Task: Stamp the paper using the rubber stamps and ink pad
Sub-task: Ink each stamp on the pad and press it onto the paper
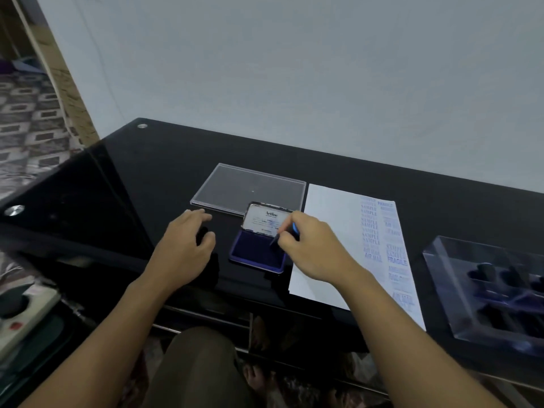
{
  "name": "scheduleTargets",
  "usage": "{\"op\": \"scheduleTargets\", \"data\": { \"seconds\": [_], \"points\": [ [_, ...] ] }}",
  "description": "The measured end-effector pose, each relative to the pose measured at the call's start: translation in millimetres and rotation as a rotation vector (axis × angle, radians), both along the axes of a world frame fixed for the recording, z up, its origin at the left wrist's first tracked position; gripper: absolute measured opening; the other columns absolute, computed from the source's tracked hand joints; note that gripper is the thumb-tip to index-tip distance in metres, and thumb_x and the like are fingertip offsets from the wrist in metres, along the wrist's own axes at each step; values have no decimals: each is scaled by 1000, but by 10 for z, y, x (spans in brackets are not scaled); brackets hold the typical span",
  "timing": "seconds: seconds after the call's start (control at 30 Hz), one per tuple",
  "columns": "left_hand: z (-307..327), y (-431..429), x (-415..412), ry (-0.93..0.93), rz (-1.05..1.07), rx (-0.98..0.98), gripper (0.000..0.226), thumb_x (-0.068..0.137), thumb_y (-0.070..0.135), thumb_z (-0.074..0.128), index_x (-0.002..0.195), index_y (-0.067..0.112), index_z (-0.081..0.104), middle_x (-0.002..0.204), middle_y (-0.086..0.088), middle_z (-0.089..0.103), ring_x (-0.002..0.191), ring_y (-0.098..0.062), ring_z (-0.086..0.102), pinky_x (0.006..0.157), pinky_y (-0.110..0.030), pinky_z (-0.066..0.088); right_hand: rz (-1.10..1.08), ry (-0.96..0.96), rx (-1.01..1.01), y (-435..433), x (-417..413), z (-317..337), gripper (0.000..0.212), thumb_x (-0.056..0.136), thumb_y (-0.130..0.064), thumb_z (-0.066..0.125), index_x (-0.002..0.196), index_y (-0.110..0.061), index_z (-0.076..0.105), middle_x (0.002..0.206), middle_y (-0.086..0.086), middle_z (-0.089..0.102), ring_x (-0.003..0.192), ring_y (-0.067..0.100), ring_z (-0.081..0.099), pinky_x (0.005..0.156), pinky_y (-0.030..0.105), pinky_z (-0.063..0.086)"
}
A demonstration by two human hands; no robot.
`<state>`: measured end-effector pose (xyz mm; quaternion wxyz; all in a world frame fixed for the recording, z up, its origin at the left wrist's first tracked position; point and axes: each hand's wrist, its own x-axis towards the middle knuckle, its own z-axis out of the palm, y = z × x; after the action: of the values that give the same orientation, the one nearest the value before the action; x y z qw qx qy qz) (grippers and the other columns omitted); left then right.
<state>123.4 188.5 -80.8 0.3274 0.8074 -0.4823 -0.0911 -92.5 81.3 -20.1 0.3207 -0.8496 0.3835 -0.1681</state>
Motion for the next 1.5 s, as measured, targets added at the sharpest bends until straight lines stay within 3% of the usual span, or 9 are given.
{"op": "scheduleTargets", "data": {
  "seconds": [0.17,0.37,0.67,1.07,1.2,1.33,1.5],
  "points": [
    [-178,6,-32,-60,-10,57,40,97,23,53,136,13,54,149,-3,45,145,-20,28,121,-42,12,118,218,-83,-49,170,-15,9,100,-21,45,97,-13,49,87,6,63,78,24,59,66,39,49],
    [-261,-13,-55,-205,13,49,41,96,28,54,133,13,57,146,-2,47,141,-21,34,120,-46,19,169,365,-236,-64,274,-45,12,98,-23,45,92,-13,41,81,9,55,70,28,53,54,35,37],
    [-279,-32,-78,-251,44,33,37,92,26,55,127,13,59,142,-3,51,137,-23,39,118,-47,23,118,359,-222,10,315,-165,16,96,-19,46,85,-16,35,68,1,43,60,22,45,48,31,27],
    [-256,-65,-128,-269,75,32,33,89,22,58,120,12,59,135,-5,54,128,-25,46,115,-49,27,61,329,-157,75,330,-133,15,98,-20,47,89,-16,35,73,1,43,60,14,38,48,27,25],
    [-255,-70,-129,-272,77,37,34,89,23,58,121,13,59,135,-4,54,128,-24,46,116,-48,27,54,315,-116,101,323,-105,16,99,-20,48,91,-18,35,89,7,53,70,20,45,49,25,26],
    [-253,-68,-140,-273,81,40,34,89,24,57,121,13,59,135,-4,54,129,-23,45,116,-48,26,23,299,-76,119,314,-107,23,99,-19,47,82,-20,31,80,0,45,69,19,42,49,25,26],
    [-244,-74,-139,-268,82,50,34,89,24,57,122,12,58,136,-4,53,129,-23,45,116,-47,25,-9,277,-34,142,326,-89,16,99,-20,47,90,-18,35,90,4,48,80,25,46,50,25,28]
  ]
}}
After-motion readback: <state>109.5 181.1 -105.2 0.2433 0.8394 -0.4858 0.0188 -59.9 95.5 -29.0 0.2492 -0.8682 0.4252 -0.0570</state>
